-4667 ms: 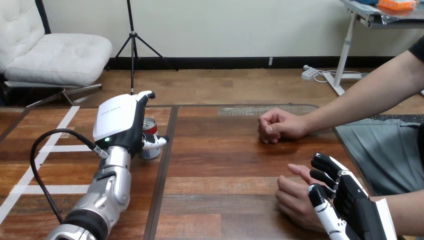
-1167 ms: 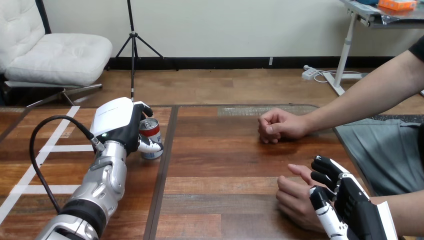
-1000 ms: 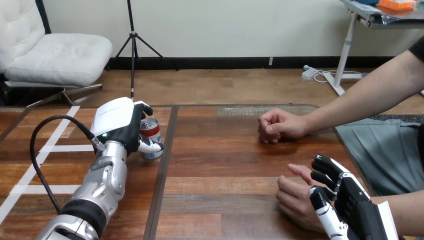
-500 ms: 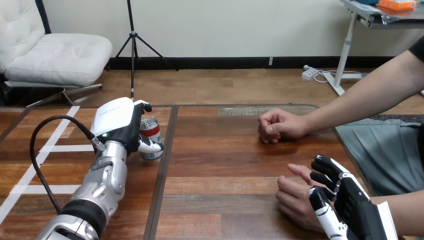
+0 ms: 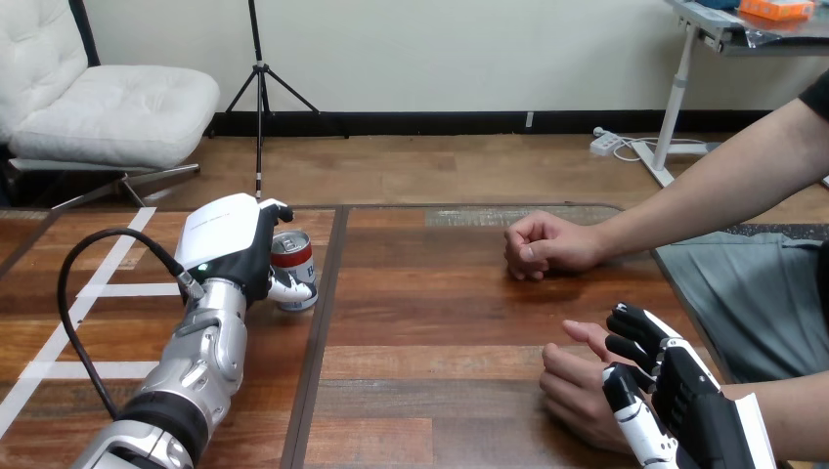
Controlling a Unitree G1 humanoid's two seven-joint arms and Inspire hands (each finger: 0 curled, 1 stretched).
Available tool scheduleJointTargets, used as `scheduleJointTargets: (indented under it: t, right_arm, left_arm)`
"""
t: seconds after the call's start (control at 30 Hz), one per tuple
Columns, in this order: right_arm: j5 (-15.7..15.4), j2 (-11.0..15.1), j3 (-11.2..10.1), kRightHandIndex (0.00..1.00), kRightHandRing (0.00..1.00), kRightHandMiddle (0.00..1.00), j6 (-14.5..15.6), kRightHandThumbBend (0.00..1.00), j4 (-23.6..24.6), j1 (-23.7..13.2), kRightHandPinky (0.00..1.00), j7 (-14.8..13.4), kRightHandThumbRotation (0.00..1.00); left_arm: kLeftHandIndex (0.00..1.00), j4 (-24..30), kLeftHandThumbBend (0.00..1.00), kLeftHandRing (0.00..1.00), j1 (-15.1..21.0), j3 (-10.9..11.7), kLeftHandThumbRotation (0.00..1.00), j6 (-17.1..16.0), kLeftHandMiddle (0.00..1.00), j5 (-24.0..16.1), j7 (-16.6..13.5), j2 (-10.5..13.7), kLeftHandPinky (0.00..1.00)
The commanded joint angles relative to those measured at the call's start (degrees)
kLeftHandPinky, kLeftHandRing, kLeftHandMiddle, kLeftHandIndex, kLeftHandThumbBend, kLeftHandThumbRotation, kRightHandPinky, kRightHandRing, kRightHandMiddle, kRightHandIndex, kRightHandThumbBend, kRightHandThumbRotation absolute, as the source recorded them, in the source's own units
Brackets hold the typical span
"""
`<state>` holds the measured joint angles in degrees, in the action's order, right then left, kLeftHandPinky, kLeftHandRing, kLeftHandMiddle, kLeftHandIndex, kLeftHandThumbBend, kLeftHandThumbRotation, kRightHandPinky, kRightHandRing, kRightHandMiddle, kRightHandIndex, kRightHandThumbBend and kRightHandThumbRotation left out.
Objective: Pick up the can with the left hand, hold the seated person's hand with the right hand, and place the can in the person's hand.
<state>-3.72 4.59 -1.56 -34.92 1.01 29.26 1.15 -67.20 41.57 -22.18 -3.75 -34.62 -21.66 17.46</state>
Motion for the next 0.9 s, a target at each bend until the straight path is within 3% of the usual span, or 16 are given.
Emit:
scheduleJointTargets:
  t: [0.0, 0.37, 0.87]
  right_arm:
    - [-0.50, -0.32, 0.39, 0.83, 0.82, 0.84, -0.79, 0.54, 1.86, -1.46, 0.77, -0.14, 0.64]
    - [-1.19, -0.23, 0.37, 0.83, 0.82, 0.84, -0.78, 0.55, 2.06, -1.40, 0.76, -0.63, 0.64]
    - [-0.60, -0.35, 0.42, 0.83, 0.82, 0.84, -0.12, 0.55, 2.65, -0.93, 0.75, -0.54, 0.64]
  left_arm:
    - [0.80, -0.02, 0.76, 0.80, 2.91, -0.51, 0.02, -0.25, 0.82, -0.65, -1.13, 0.12, 0.72]
    - [0.79, -0.24, 0.75, 0.79, 3.36, -0.66, 0.02, 0.24, 0.81, -0.59, 0.83, 0.21, 0.71]
    - [0.75, -1.06, 0.77, 0.75, 3.58, 0.35, 0.00, -2.05, 0.78, 0.56, 1.79, 0.68, 0.65]
